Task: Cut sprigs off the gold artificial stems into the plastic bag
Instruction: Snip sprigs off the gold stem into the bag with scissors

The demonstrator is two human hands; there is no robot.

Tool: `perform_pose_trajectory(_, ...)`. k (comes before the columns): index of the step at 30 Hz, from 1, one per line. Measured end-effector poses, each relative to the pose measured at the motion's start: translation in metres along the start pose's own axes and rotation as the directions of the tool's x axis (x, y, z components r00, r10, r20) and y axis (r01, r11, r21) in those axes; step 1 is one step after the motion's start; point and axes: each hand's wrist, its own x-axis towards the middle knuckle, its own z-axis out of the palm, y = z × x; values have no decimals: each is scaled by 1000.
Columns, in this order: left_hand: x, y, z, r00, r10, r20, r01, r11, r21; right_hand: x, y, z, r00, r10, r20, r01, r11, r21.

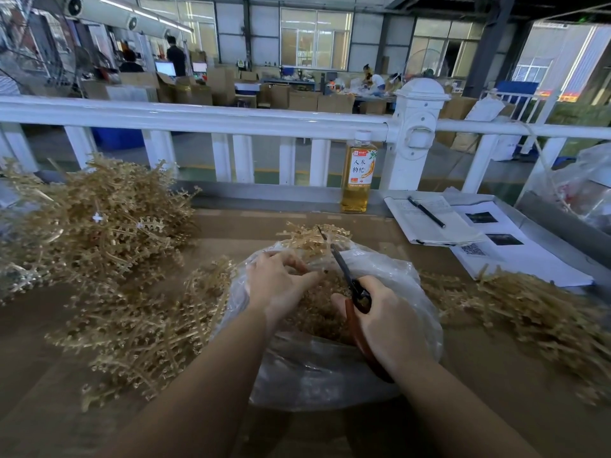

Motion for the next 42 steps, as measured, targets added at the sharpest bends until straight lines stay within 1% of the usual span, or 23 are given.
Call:
perform_pose_trajectory(1,-4,2,-2,1000,15,4,-14,985,-170,0,0,0,1000,2,-1,-2,1000,-3)
perform_pose_trajectory(2,-7,3,-4,999,32,10,-27,950,-312,-1,0,0,1000,3,0,-3,1000,-7)
perform_pose_trajectory(4,-11,7,-7,999,37,32,-16,866,-500,-1,0,0,1000,5,6,-5,1000,-9)
perform_pose_trajectory(6,-14,9,-8,995,-39,92,89,751,-655,-1,0,-1,1000,5,10,-5,1000,-6)
perform_pose_trajectory(8,-15,10,-8,975,-125,185,222,609,-761,-1,-1,-2,1000,5,-1,-5,1000,-31)
perform_pose_trajectory(9,-16,10,-8,966,-142,218,260,558,-788,-1,-1,-3,1000,3,-8,-3,999,-39)
perform_pose_trajectory(11,-17,9,-8,960,-143,241,280,519,-807,-2,-2,-4,1000,-2,-7,1,1000,-16)
perform_pose_trajectory(14,-16,5,-7,960,-113,256,277,518,-809,-3,-4,-7,1000,-11,-2,10,1000,-13)
perform_pose_trajectory(17,-15,3,-6,967,-85,242,247,556,-793,-5,-6,-9,1000,-23,-13,22,999,-35)
perform_pose_trajectory(25,-14,4,-7,972,-23,234,204,575,-792,-6,-12,-14,998,-59,36,59,998,1)
perform_pose_trajectory(29,-13,0,-6,957,27,289,202,654,-729,-6,-17,-18,998,-64,-3,64,993,97)
perform_pose_trajectory(33,-11,-2,-8,941,31,336,207,733,-647,-7,-28,-26,996,-83,-13,84,972,217)
perform_pose_trajectory(35,-9,-2,-9,937,38,347,194,769,-609,-7,-30,-28,995,-88,-41,96,953,286)
perform_pose_trajectory(38,-9,-1,-11,921,28,388,225,776,-590,-6,-31,-28,992,-88,-86,112,937,330)
perform_pose_trajectory(42,-8,1,-9,914,-37,403,298,736,-608,-5,-30,-24,991,-84,-102,115,927,357)
